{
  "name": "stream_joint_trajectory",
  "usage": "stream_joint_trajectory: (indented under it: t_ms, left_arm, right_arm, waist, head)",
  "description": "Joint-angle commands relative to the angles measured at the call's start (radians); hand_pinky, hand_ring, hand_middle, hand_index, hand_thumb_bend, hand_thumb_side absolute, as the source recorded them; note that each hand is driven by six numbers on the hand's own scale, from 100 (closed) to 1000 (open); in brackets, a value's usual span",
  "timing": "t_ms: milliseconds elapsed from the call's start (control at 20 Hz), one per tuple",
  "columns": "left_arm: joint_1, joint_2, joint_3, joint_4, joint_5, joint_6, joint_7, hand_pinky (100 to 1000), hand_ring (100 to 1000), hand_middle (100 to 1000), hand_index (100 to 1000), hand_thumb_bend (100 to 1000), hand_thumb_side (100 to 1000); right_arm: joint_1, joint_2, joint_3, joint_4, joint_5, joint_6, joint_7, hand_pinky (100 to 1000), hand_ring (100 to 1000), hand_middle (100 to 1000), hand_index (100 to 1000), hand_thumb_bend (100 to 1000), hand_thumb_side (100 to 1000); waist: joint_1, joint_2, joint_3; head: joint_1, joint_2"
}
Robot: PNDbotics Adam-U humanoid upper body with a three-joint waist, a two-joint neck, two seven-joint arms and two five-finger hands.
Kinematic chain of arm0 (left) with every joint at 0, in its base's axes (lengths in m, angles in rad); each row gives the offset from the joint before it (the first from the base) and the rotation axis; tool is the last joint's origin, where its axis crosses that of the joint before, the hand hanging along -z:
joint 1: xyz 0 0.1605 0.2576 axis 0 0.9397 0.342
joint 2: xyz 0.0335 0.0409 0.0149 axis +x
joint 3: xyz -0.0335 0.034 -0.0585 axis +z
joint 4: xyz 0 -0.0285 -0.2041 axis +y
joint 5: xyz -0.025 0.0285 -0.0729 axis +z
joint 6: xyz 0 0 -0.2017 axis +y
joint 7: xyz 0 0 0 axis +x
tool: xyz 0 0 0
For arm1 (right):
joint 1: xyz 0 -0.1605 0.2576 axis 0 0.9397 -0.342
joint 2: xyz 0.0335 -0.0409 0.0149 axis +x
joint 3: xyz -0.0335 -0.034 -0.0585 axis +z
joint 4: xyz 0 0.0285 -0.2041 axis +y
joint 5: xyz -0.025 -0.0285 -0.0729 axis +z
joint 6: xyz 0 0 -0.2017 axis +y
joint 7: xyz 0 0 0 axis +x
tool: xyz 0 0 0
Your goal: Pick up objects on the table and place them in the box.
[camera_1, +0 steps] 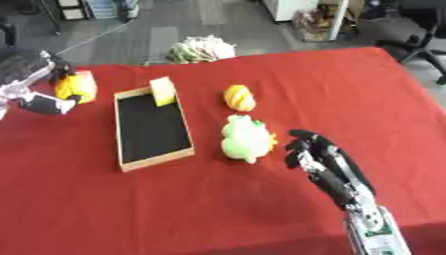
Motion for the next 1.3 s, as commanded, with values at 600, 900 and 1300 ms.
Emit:
stream_joint_trajectory:
  t_ms: [600,900,1300]
  left_arm:
    - [-0.038,-0.133,-0.069,0.052,-0.061,-0.073,-0.031,713,575,577,737,294,234]
    - [-0.039,-0.165,-0.072,0.088,-0.101,-0.082,-0.006,736,603,609,764,335,245]
    - [-0.031,-0.149,-0.065,0.101,-0.147,-0.088,-0.050,798,703,724,848,495,260]
  right_arm:
    - [-0.021,-0.004,0.010,-0.012,-0.009,-0.001,0.009,555,581,609,819,100,549]
    - [-0.026,-0.003,0.011,-0.012,-0.011,-0.001,0.011,555,581,610,819,100,549]
    - [-0.025,-0.002,0.009,-0.011,-0.009,-0.001,0.010,555,581,610,819,100,550]
  waist:
    - [-0.007,-0.003,-0.035]
    - [-0.008,0.005,-0.047]
    - [-0.009,0.005,-0.045]
  head:
    - [0.009,0.004]
    - [0.013,0.004]
    - [0.009,0.004]
